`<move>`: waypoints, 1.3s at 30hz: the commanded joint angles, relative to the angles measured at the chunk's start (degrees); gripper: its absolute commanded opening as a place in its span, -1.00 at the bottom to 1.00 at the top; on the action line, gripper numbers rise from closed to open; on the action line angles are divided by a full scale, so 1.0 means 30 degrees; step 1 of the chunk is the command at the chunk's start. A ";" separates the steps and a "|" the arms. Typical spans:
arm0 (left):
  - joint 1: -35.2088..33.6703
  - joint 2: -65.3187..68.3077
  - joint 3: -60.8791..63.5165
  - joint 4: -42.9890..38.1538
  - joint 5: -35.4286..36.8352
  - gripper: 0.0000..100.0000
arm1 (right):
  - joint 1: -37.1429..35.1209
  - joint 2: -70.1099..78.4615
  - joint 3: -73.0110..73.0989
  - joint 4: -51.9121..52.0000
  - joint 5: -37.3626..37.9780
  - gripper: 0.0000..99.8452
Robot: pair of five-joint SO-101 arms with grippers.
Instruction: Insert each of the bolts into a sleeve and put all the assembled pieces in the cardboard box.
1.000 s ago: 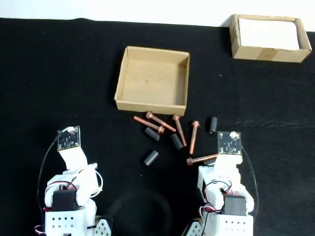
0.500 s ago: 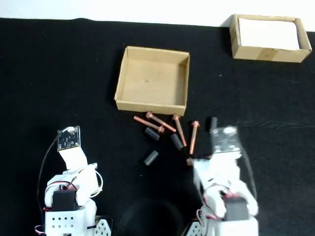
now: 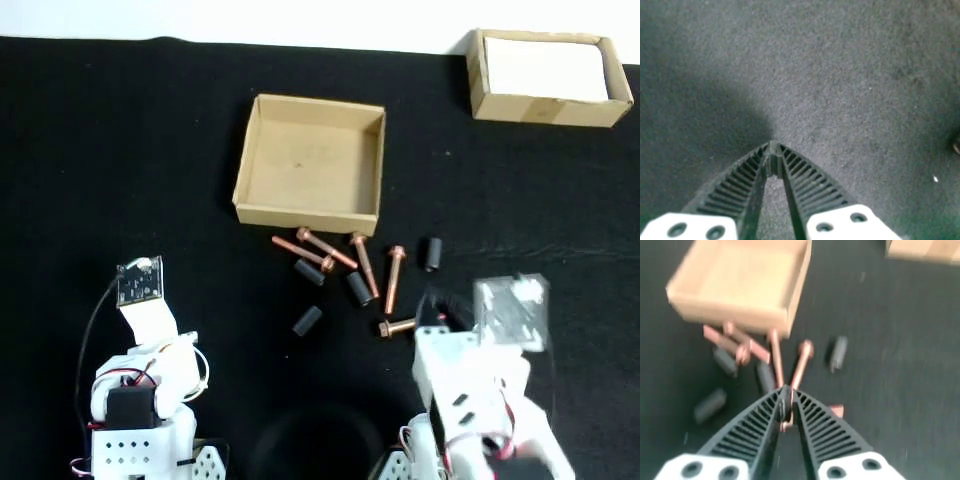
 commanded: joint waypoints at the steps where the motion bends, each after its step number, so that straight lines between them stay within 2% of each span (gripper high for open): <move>1: 0.0044 0.0015 0.0278 -0.0088 0.0088 -0.94 | -0.0015 0.3150 -0.2007 0.0923 -0.0147 -0.98; 9: 0.3004 0.0015 0.0278 -0.0088 0.0088 -0.94 | -0.0044 1.0652 -0.4147 0.2740 -0.0176 -0.98; 14: 0.2974 -0.0015 0.0190 -0.0088 0.0059 -0.94 | -0.0073 1.1736 -0.3912 0.0484 -0.0176 -0.98; 16: 0.2300 -0.0015 0.0073 -0.0176 0.0059 -0.92 | -0.0073 1.1707 -0.3414 -0.0601 -0.0176 -0.98; 20: 0.1187 0.0044 -0.1392 -0.0234 0.0029 -0.73 | -0.0073 1.1707 -0.1919 -0.2886 -0.0176 -0.98; 24: 0.1187 0.0132 -0.1568 -0.0117 0.0176 -0.48 | -0.0073 1.1707 -0.0864 -0.3062 -0.0381 -0.98; 30: 0.1187 0.0571 -0.2564 0.0147 0.0176 -0.42 | 0.0015 1.1912 -0.0923 -0.1919 -0.3223 -0.98; 34: 0.1538 0.3824 -0.5641 0.0322 0.0176 -0.42 | 0.0015 1.1912 -0.0835 -0.1861 -0.3311 -0.98; 39: 0.1656 1.1355 -1.2117 0.1963 0.0117 -0.42 | 0.0015 1.2791 -0.0894 -0.1832 -0.3341 -0.98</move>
